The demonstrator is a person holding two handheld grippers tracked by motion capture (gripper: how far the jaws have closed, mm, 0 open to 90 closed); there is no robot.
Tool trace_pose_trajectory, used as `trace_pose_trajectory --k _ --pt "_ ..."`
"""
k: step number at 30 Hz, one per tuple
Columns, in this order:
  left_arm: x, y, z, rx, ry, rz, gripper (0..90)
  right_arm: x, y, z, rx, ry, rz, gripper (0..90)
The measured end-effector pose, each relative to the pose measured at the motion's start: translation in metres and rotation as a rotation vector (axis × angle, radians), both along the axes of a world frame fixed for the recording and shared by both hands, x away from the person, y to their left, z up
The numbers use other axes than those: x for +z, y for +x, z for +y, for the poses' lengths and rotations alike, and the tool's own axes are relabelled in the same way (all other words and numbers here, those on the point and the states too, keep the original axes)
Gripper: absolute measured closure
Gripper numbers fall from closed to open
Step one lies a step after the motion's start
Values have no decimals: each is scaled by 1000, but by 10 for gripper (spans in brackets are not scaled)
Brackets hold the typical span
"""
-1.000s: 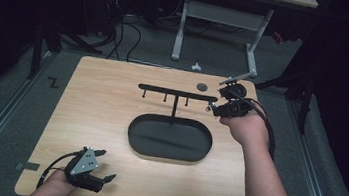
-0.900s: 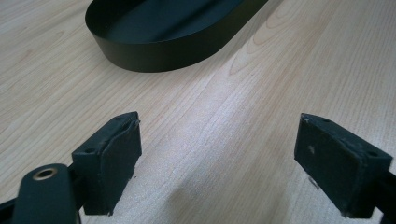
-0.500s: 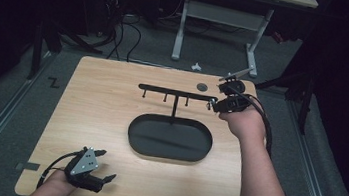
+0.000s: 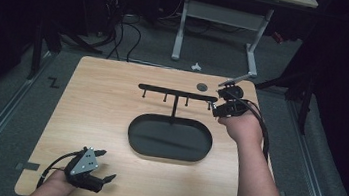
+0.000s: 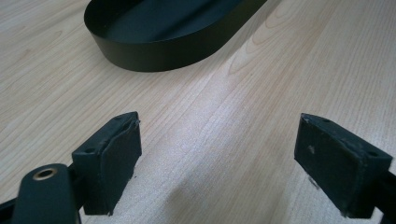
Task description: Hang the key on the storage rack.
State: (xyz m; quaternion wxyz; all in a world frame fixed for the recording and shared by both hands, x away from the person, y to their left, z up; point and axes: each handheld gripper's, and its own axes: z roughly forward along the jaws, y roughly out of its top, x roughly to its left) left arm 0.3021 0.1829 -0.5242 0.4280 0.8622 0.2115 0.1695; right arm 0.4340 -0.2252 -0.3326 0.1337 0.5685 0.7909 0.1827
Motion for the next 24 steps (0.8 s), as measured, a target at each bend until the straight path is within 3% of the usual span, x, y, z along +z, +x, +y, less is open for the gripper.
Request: trace_pose_trajectory --k 24 --pt "0 0 0 -2 5 1 153 -16 -6 -1 4 6 24 729"
